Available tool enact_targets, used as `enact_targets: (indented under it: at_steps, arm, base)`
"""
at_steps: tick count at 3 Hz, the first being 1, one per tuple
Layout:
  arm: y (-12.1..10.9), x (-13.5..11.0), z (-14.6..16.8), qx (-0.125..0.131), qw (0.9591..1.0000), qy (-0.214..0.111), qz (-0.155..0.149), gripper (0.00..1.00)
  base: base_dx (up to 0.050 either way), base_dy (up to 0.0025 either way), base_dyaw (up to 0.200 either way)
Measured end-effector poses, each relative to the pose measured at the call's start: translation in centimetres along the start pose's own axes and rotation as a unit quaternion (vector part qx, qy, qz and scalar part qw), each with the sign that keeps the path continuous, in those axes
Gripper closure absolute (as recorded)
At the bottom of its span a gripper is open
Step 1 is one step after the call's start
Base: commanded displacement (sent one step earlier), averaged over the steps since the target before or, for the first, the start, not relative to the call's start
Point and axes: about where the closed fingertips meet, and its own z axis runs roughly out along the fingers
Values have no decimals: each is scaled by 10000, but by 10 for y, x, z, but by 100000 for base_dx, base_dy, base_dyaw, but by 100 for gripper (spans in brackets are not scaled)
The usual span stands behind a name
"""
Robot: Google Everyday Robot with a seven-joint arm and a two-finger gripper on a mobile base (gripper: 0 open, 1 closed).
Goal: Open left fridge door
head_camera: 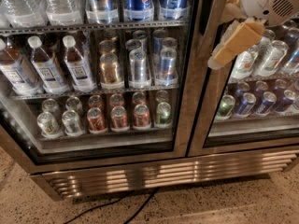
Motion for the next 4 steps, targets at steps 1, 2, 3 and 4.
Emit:
enact_targets:
  at_steps: [1,2,3,4]
  arm:
    - [0,0,0,0,10000,0,0,33]
    - [0,4,-2,0,10000,0,0,49]
    - [-8,3,3,-9,9995,-324,-25,56]
    - [-7,4,1,-9,9995,-325,-25,36]
  base:
    - [0,0,0]
    - [0,0,0]
    - [0,0,0]
    - [0,0,0]
